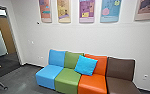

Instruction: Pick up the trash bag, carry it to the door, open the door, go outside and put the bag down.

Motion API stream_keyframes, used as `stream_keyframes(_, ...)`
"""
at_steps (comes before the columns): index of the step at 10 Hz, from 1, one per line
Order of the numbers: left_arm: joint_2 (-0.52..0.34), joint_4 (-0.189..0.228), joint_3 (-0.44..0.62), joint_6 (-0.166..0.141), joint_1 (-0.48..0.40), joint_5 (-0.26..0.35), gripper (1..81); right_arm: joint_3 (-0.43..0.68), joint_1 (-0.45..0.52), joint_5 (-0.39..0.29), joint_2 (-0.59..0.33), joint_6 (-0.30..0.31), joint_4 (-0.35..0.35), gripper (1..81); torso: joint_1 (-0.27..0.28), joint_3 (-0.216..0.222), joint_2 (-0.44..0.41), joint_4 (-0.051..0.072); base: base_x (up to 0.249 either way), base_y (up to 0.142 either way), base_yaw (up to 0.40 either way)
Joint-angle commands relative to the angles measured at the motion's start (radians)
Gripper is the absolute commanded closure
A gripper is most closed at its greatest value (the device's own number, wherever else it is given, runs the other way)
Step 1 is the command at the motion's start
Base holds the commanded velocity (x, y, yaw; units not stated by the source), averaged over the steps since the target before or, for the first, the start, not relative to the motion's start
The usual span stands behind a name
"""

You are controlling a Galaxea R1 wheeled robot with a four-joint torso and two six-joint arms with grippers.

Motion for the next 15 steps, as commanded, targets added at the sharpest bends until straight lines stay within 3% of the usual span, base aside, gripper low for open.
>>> stream_keyframes(1, -0.005, -0.003, 0.005, 0.002, -0.059, 0.049, 1.0, 0.016, 0.041, -0.044, -0.010, 0.002, -0.003, 1.0, 0.000, 0.000, 0.000, 0.000, 0.000, 0.000, 0.000)
stream_keyframes(5, -0.010, -0.003, 0.013, -0.007, -0.059, 0.055, 1.0, 0.058, 0.044, -0.058, -0.024, -0.001, -0.010, 1.0, 0.000, 0.000, 0.000, 0.000, 0.000, 0.000, 0.000)
stream_keyframes(7, -0.042, -0.018, 0.045, -0.010, -0.058, 0.059, 1.0, 0.172, 0.043, -0.058, -0.093, 0.002, -0.007, 1.0, 0.000, 0.000, 0.000, 0.000, 0.000, 0.000, 0.000)
stream_keyframes(9, -0.126, -0.039, 0.155, -0.010, -0.058, 0.058, 1.0, 0.295, 0.044, -0.058, -0.171, 0.005, -0.003, 1.0, 0.000, 0.000, 0.000, 0.000, 0.000, 0.000, 0.000)
stream_keyframes(10, -0.170, -0.059, 0.204, -0.009, -0.059, 0.056, 1.0, 0.363, 0.046, -0.058, -0.217, 0.008, -0.003, 1.0, 0.064, -0.050, -0.100, -0.028, 0.000, 0.000, 0.000)
stream_keyframes(11, -0.203, -0.078, 0.237, -0.009, -0.061, 0.056, 1.0, 0.421, 0.052, -0.058, -0.266, 0.010, -0.001, 1.0, 0.067, -0.093, -0.105, -0.036, 0.000, 0.000, 0.000)
stream_keyframes(12, -0.226, -0.092, 0.255, -0.010, -0.065, 0.056, 1.0, 0.464, 0.060, -0.056, -0.315, 0.011, 0.000, 1.0, 0.077, -0.105, -0.123, -0.042, 0.000, 0.000, 0.000)
stream_keyframes(15, -0.269, -0.135, 0.304, -0.010, -0.084, 0.065, 1.0, 0.605, 0.100, -0.052, -0.481, 0.020, 0.051, 1.0, 0.140, -0.198, -0.223, -0.059, 0.000, 0.000, 0.000)
